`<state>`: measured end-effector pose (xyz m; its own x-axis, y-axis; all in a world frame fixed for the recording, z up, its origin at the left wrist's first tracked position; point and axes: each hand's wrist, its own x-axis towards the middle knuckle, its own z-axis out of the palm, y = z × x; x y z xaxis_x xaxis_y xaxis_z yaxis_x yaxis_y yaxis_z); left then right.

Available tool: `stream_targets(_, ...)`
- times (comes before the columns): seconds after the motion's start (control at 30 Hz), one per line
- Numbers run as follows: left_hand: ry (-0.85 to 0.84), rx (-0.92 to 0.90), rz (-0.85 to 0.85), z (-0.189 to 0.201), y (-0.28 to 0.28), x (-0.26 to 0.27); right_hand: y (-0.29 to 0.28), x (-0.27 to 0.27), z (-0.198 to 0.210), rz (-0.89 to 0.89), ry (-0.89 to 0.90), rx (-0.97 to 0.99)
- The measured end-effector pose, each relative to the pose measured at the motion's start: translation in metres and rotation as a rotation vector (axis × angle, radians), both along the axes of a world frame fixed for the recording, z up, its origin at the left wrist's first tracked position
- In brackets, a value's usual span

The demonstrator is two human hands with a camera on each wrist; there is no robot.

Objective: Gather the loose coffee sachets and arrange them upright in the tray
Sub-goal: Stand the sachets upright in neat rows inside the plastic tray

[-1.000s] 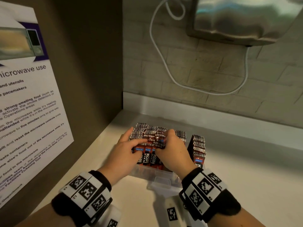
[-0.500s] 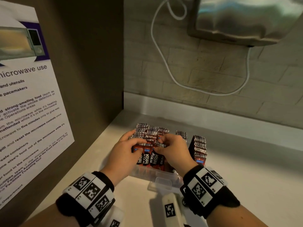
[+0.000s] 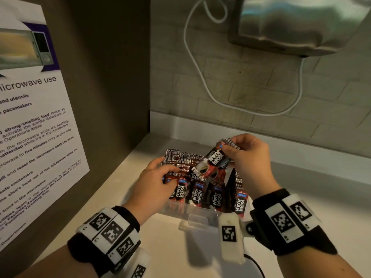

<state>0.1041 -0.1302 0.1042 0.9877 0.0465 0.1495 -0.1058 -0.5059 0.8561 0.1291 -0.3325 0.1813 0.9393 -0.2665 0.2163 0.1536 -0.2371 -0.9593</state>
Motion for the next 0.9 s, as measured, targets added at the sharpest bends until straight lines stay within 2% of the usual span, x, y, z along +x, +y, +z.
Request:
stream_targets(0.13, -0.126, 0.043, 0.047, 0.013, -0.009, -0.007, -0.017, -0.003, 0.008, -0.035, -0.049, 0.051)
stream_targets(0.23, -0.238, -0.112, 0.009, 0.03, -0.023, -0.014, -0.023, -0.007, 0.007, -0.021, -0.024, 0.051)
stream_targets(0.3, -0.149, -0.166, -0.12, 0.043, -0.037, -0.016, -0.021, -0.012, 0.006, 0.038, -0.008, 0.046)
stream_targets(0.4, 0.086, -0.236, -0.359, 0.056, -0.06, -0.014, -0.008, -0.018, 0.005, 0.143, -0.021, 0.072)
stream_targets(0.43, 0.112, -0.242, -0.387, 0.058, -0.066, -0.013, -0.004, -0.02, 0.004, 0.152, -0.032, 0.075)
stream_targets(0.5, 0.135, -0.265, -0.379, 0.058, -0.071, -0.011, 0.002, -0.02, 0.003, 0.141, -0.05, 0.085)
stream_targets(0.63, 0.298, -0.552, -0.403, 0.05, -0.07, -0.014, 0.016, -0.02, 0.0, 0.16, -0.011, 0.103)
stream_targets(0.73, 0.253, -0.617, -0.294, 0.046, -0.064, -0.017, 0.027, -0.02, -0.002, 0.196, 0.014, 0.146)
stream_targets(0.8, 0.209, -0.629, -0.199, 0.048, -0.056, -0.018, 0.029, -0.016, -0.005, 0.155, 0.087, 0.168)
stream_targets(0.83, 0.189, -0.641, -0.16, 0.05, -0.05, -0.018, 0.028, -0.013, -0.008, 0.13, 0.153, 0.12)
stream_targets(0.9, 0.139, -0.669, -0.092, 0.052, -0.039, -0.018, 0.028, -0.009, -0.015, 0.145, 0.302, -0.134)
